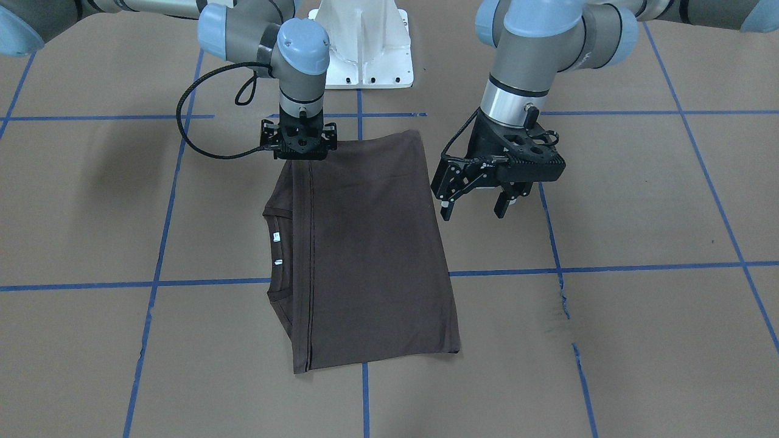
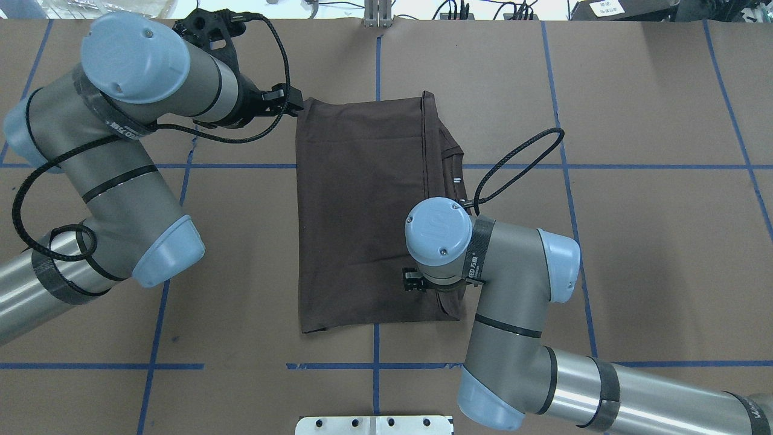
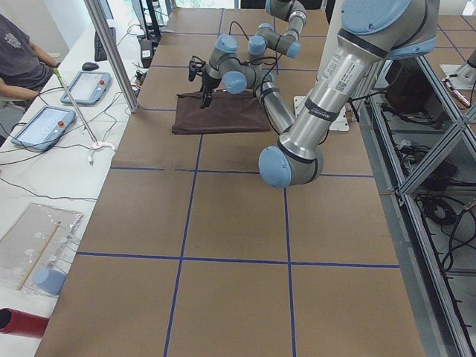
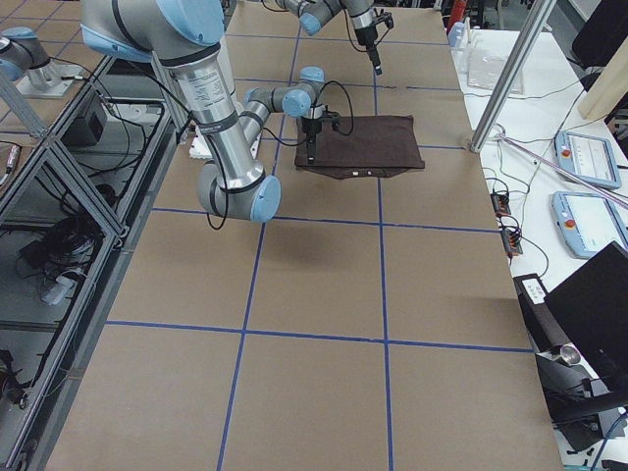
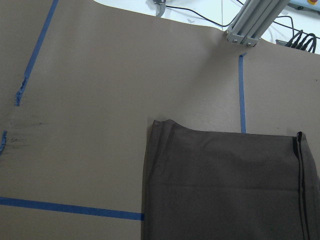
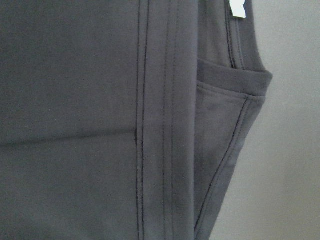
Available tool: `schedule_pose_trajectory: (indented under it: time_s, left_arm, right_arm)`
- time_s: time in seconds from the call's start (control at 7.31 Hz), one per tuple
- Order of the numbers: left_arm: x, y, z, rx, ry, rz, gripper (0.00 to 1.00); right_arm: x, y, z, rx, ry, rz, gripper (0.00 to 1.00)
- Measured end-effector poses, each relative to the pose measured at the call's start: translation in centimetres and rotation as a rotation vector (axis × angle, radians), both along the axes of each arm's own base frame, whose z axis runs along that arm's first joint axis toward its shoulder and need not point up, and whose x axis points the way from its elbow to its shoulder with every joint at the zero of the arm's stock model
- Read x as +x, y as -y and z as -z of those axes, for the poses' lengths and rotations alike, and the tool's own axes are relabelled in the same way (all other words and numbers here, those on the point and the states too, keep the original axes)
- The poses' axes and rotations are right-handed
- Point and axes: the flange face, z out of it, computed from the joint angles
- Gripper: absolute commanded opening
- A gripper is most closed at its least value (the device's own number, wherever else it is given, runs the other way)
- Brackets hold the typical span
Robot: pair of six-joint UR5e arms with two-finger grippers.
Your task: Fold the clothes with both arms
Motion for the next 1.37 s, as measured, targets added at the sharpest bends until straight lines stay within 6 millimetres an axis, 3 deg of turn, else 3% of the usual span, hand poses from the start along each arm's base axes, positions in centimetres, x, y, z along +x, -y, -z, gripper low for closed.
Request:
schedule_pose_trajectory:
  time_s: [0.41, 1.37]
  left_arm:
    - [0.0, -0.1, -0.4, -0.003, 0.0, 0.001, 1.0]
    - [0.1, -0.2, -0.5, -0.013, -0.012, 0.009, 1.0]
  right_arm:
    - [-1.1, -0.2, -1.2, 0.006, -0.041, 0.047, 1.0]
    - [0.0, 0.7, -2.4, 0.008, -0.094, 0.068, 1.0]
